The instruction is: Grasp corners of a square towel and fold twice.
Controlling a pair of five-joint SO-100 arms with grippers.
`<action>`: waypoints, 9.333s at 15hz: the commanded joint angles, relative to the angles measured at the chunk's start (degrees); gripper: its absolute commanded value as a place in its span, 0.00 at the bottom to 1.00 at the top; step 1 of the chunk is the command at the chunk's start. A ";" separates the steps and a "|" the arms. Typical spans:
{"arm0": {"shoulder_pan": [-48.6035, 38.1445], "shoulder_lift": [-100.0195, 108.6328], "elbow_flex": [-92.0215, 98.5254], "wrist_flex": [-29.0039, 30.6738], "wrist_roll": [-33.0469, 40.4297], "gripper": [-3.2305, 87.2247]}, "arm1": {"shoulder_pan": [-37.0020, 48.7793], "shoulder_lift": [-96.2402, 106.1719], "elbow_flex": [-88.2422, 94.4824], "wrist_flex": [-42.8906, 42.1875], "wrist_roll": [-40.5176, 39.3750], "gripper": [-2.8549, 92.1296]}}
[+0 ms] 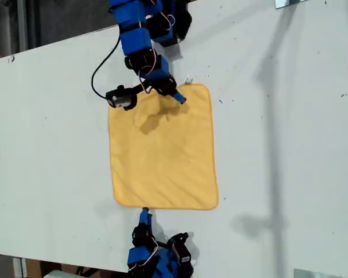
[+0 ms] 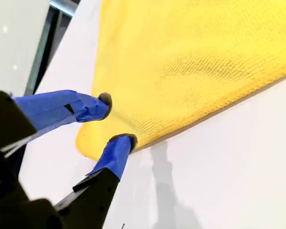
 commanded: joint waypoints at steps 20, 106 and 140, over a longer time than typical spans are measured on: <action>42.80 -75.76 -38.94 -19.86 -37.79 0.18 | -14.59 -37.62 -26.19 1.23 6.15 0.03; -30.94 -103.36 -91.67 -5.45 16.08 0.02 | 57.13 -47.46 -72.42 -1.85 -36.21 0.03; -17.67 -81.21 -43.24 -23.03 8.88 0.12 | 47.02 -34.89 -37.00 0.35 -27.42 0.37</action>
